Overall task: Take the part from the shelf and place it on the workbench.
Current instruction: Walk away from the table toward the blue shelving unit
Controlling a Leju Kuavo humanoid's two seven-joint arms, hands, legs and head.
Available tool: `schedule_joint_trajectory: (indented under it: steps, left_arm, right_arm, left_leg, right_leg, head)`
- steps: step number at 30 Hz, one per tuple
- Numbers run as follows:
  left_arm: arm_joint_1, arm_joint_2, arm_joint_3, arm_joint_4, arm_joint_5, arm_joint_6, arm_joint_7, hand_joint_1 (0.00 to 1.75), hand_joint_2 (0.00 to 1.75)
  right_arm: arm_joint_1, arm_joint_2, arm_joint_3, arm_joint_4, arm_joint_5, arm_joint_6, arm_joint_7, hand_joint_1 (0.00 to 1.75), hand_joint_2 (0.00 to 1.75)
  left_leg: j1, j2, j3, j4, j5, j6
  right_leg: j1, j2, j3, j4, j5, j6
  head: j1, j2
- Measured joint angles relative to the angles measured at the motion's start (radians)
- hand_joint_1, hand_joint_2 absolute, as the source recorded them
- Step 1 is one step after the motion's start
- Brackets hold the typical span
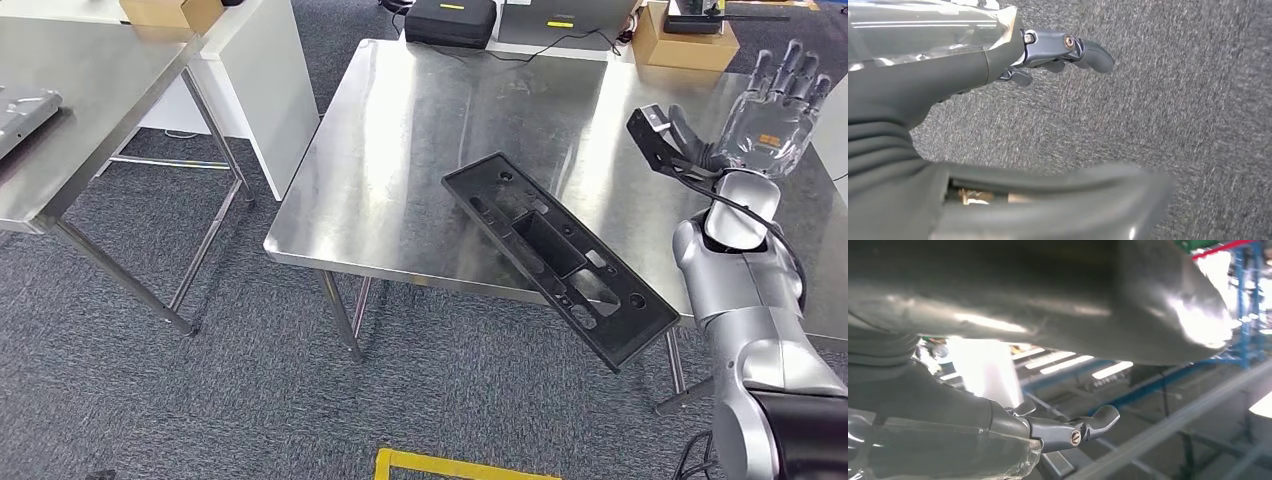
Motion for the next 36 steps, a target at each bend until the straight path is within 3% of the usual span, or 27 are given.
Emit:
schedule_joint_trajectory:
  steps: [4,9,12,14,16,17,18,19,21,22,23,26,28,31,32,33,34,36]
  left_arm:
    - [0.001,-0.007,0.017,0.0,-0.002,-0.016,-0.013,0.0,0.0]
    - [-0.001,-0.012,0.024,0.0,-0.002,-0.022,-0.031,0.0,0.0]
    - [-0.007,-0.017,0.024,0.0,0.004,-0.023,-0.037,0.0,0.0]
    - [-0.012,-0.022,0.024,0.002,0.013,-0.022,-0.04,0.0,0.0]
    - [-0.014,-0.028,0.023,0.007,0.02,-0.021,-0.041,0.0,0.0]
    - [-0.014,-0.031,0.023,0.011,0.024,-0.021,-0.041,0.0,0.0]
    - [-0.014,-0.032,0.023,0.015,0.028,-0.021,-0.042,0.0,0.0]
    - [-0.014,-0.033,0.023,0.021,0.033,-0.021,-0.043,0.0,0.0]
    - [-0.015,-0.031,0.023,0.032,0.04,-0.021,-0.046,0.0,0.0]
    - [-0.015,-0.029,0.023,0.038,0.043,-0.02,-0.048,0.0,0.0]
    - [-0.016,-0.026,0.022,0.042,0.046,-0.018,-0.05,0.0,0.0]
    - [-0.016,-0.021,0.021,0.052,0.053,-0.013,-0.056,0.0,0.0]
    - [-0.015,-0.019,0.021,0.057,0.056,-0.012,-0.058,0.0,0.0]
    - [-0.014,-0.018,0.02,0.063,0.067,-0.012,-0.059,0.0,0.0]
    - [-0.013,-0.018,0.02,0.064,0.072,-0.012,-0.059,0.0,0.0]
    - [-0.012,-0.019,0.02,0.065,0.077,-0.013,-0.059,0.0,0.0]
    - [-0.01,-0.02,0.02,0.065,0.082,-0.014,-0.059,0.0,0.0]
    - [-0.009,-0.021,0.02,0.064,0.092,-0.016,-0.057,0.0,0.0]
  right_arm:
    - [0.041,-0.007,0.019,-0.119,0.0,0.019,-0.049,0.0,0.0]
    - [0.086,-0.013,0.024,-0.214,0.0,0.021,-0.084,0.0,0.0]
    - [0.107,-0.024,0.024,-0.247,0.0,0.021,-0.094,0.0,0.0]
    - [0.113,-0.033,0.024,-0.255,0.0,0.02,-0.101,0.0,0.0]
    - [0.119,-0.039,0.024,-0.256,0.0,0.02,-0.107,0.0,0.0]
    - [0.124,-0.042,0.024,-0.256,0.0,0.02,-0.11,0.0,0.0]
    - [0.128,-0.043,0.024,-0.255,0.0,0.019,-0.113,0.0,0.0]
    - [0.13,-0.045,0.024,-0.255,0.0,0.019,-0.115,0.0,0.0]
    - [0.126,-0.045,0.025,-0.255,0.0,0.018,-0.119,0.0,0.0]
    - [0.122,-0.046,0.027,-0.255,0.0,0.017,-0.12,0.0,0.0]
    - [0.12,-0.046,0.028,-0.255,0.0,0.016,-0.122,0.0,0.0]
    - [0.119,-0.044,0.031,-0.256,0.0,0.013,-0.132,0.0,0.0]
    - [0.118,-0.043,0.032,-0.26,0.0,0.013,-0.137,0.0,0.0]
    - [0.127,-0.041,0.034,-0.279,0.0,0.012,-0.154,0.0,0.0]
    - [0.137,-0.04,0.035,-0.294,0.0,0.012,-0.163,0.0,0.0]
    - [0.152,-0.039,0.035,-0.315,0.0,0.012,-0.173,0.0,0.0]
    - [0.168,-0.038,0.035,-0.34,0.0,0.012,-0.181,0.0,0.0]
    - [0.199,-0.035,0.034,-0.399,0.0,0.012,-0.195,0.0,0.0]
  left_leg:
    - [-0.001,0.0,0.0,0.001,-0.001,0.0]
    - [-0.003,-0.001,-0.003,0.011,-0.009,0.012]
    - [0.004,0.001,0.007,-0.007,0.002,0.022]
    - [0.01,0.003,0.014,-0.02,0.011,0.026]
    - [0.01,0.004,0.014,-0.02,0.012,0.028]
    - [0.01,0.004,0.013,-0.019,0.012,0.028]
    - [0.011,0.004,0.012,-0.017,0.012,0.028]
    - [0.013,0.004,0.012,-0.014,0.01,0.026]
    - [0.015,0.004,0.008,0.0,0.004,0.016]
    - [0.015,0.004,0.003,0.009,0.0,0.009]
    - [0.013,0.003,-0.001,0.016,-0.003,0.002]
    - [0.015,0.002,-0.009,0.022,-0.003,-0.014]
    - [0.019,-0.008,-0.023,0.055,-0.032,-0.025]
    - [0.022,-0.022,-0.097,0.231,-0.133,-0.039]
    - [0.023,-0.022,-0.118,0.281,-0.152,-0.039]
    - [0.023,-0.022,-0.124,0.298,-0.153,-0.038]
    - [0.023,-0.023,-0.109,0.276,-0.135,-0.035]
    - [0.024,-0.03,-0.034,0.145,-0.078,-0.026]
  right_leg:
    - [-0.001,0.0,0.0,-0.001,0.0,0.0]
    - [-0.006,0.0,0.001,-0.003,0.001,0.004]
    - [-0.005,0.001,-0.003,0.007,-0.005,0.009]
    - [-0.004,0.002,-0.037,0.082,-0.047,0.004]
    - [-0.003,0.003,-0.095,0.211,-0.102,-0.001]
    - [-0.004,0.003,-0.115,0.257,-0.115,0.001]
    - [-0.006,0.003,-0.118,0.269,-0.114,0.007]
    - [-0.009,0.003,-0.101,0.241,-0.097,0.016]
    - [-0.014,-0.002,-0.032,0.112,-0.052,0.034]
    - [-0.015,-0.001,-0.004,0.059,-0.038,0.033]
    - [-0.013,-0.001,0.012,0.029,-0.032,0.029]
    - [-0.01,0.007,0.012,0.026,-0.027,0.005]
    - [-0.013,0.009,0.009,0.025,-0.023,-0.006]
    - [-0.011,0.01,0.004,0.025,-0.018,-0.018]
    - [-0.009,0.011,0.002,0.025,-0.017,-0.02]
    - [-0.007,0.012,0.0,0.025,-0.016,-0.022]
    - [-0.006,0.013,0.0,0.025,-0.015,-0.022]
    - [-0.005,0.016,0.0,0.025,-0.014,-0.021]
  head:
    - [0.0,0.0]
    - [-0.001,0.0]
    - [0.0,0.0]
    - [0.004,0.0]
    - [0.007,0.0]
    - [0.007,0.0]
    - [0.007,0.0]
    - [0.007,0.0]
    - [0.008,0.0]
    - [0.008,0.0]
    - [0.009,0.0]
    - [0.007,0.0]
    - [0.005,0.0]
    - [-0.002,0.0]
    - [-0.003,0.0]
    - [-0.003,0.0]
    - [-0.003,0.0]
    - [-0.004,0.0]
